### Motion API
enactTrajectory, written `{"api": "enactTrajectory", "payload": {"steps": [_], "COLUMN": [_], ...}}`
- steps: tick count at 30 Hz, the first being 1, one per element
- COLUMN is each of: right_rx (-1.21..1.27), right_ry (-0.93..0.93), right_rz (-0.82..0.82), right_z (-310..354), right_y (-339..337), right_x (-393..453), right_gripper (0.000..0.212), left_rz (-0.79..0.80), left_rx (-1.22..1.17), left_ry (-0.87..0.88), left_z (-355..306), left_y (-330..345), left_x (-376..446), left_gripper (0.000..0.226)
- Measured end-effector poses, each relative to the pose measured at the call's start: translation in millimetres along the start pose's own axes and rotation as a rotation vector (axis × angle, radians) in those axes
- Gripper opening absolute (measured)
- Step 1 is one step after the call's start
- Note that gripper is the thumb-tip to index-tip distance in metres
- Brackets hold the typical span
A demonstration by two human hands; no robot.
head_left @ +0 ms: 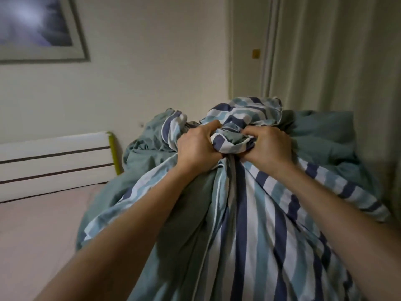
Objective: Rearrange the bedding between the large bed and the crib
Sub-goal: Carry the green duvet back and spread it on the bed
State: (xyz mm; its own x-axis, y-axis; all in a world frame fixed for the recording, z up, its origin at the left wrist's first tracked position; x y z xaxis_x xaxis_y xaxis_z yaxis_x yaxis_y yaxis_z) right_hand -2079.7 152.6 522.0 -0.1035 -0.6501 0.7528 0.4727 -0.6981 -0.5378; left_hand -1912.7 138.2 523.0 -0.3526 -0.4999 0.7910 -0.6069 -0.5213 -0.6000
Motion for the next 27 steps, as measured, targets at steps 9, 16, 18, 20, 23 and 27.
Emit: {"api": "enactTrajectory", "payload": {"steps": [9,16,18,20,23,27], "right_rx": [0.418,0.658,0.730,0.784,0.849,0.937], "right_ry": [-0.259,-0.450,-0.521,-0.606,-0.735,-0.871], "right_rz": [0.283,0.528,0.621,0.667,0.762,0.831], "right_z": [184,328,381,426,497,594], "right_y": [181,326,365,389,420,450], "right_x": [5,-6,-15,-25,-47,-80], "right_gripper": [0.034,0.039,0.041,0.044,0.045,0.030], "left_rz": [-0.015,-0.004,-0.025,-0.048,-0.094,-0.178], "left_rx": [0.404,0.658,0.747,0.801,0.875,1.002], "left_ry": [-0.328,-0.604,-0.705,-0.782,-0.912,-1.038], "left_z": [158,272,301,319,339,369], "left_y": [-138,-218,-248,-272,-311,-369], "left_x": [-101,-180,-208,-231,-269,-324], "left_gripper": [0.026,0.024,0.025,0.025,0.025,0.025]}}
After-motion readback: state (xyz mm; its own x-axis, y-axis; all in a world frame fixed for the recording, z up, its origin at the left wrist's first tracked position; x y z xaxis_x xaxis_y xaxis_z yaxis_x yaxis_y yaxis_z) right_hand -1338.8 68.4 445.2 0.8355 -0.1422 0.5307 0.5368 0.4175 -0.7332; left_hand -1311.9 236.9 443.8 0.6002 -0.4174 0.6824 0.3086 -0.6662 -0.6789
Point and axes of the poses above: each hand's wrist, its own x-axis towards the middle knuckle, its own y-axis out of the palm, z = x × y, the point moved 3 cm from there along x, towards the middle knuckle, and after that the axes turned 10 degrees about y, right-handed, at the moved point
